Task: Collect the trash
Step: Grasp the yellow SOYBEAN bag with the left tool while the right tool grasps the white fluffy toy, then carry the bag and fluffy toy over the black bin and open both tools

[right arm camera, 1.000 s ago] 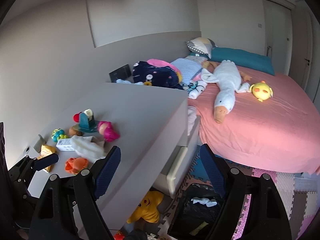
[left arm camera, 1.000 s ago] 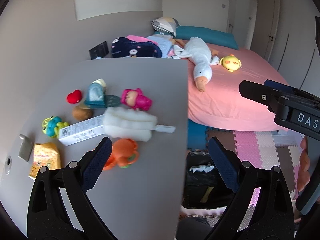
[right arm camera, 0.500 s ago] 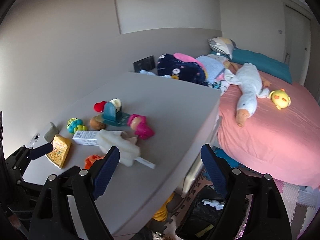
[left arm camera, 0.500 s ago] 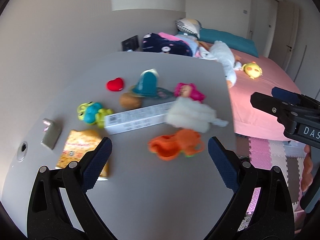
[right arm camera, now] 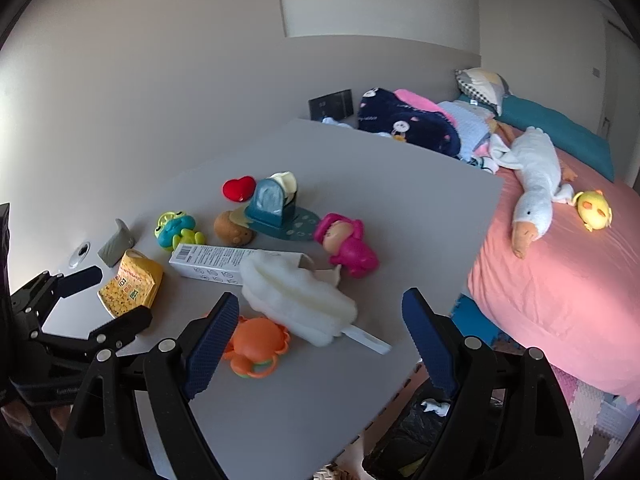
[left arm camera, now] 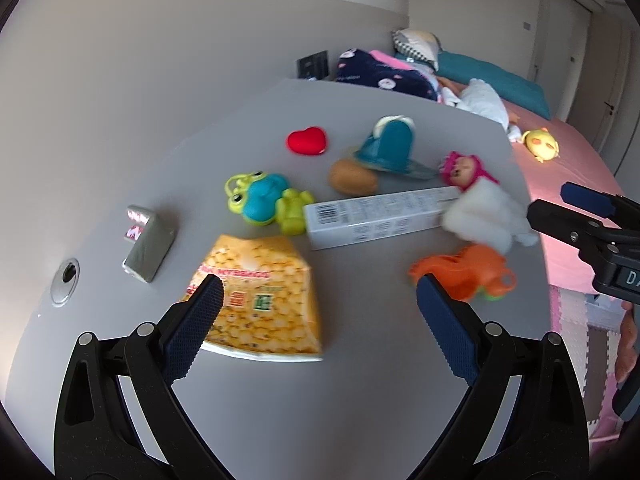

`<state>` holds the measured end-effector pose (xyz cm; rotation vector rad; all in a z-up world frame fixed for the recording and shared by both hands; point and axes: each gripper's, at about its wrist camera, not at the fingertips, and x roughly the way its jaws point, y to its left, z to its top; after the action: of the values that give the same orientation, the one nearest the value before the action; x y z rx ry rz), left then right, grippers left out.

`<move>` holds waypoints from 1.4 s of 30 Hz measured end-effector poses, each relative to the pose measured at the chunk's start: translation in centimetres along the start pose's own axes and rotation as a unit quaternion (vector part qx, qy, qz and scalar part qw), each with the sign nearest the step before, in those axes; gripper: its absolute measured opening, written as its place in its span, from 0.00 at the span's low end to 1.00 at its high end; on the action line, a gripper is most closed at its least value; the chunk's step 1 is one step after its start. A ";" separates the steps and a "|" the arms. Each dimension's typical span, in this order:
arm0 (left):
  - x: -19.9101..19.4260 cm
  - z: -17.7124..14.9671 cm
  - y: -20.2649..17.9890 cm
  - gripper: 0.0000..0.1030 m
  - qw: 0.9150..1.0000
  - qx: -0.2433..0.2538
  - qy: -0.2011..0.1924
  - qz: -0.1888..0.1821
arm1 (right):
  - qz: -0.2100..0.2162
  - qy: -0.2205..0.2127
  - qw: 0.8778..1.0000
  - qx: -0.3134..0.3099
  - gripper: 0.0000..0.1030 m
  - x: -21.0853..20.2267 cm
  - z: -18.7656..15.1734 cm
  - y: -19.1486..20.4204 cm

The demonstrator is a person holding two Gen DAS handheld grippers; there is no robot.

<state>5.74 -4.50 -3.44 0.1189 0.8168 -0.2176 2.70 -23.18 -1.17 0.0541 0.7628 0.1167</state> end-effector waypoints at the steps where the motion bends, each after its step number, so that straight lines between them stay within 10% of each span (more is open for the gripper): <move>1: 0.3 0.1 0.4 0.93 1.000 -0.002 0.003 0.002 | 0.000 0.002 1.000 -0.002 0.81 0.3 0.0 0.2; 20: 5.5 1.0 3.6 0.94 0.999 0.003 0.040 -0.003 | 0.004 0.041 0.999 -0.029 0.81 5.8 0.8 1.3; 27: 5.5 0.9 4.4 0.78 0.999 -0.019 0.038 -0.013 | 0.028 0.042 0.998 -0.024 0.47 5.9 0.7 1.6; 42: 0.7 1.6 2.5 0.77 1.000 0.005 -0.014 0.013 | 0.036 -0.004 0.999 -0.013 0.43 0.8 1.9 0.8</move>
<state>7.93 -2.48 -2.85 0.1346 0.7871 -0.1990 4.51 -22.33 -0.31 0.0571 0.7517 0.1939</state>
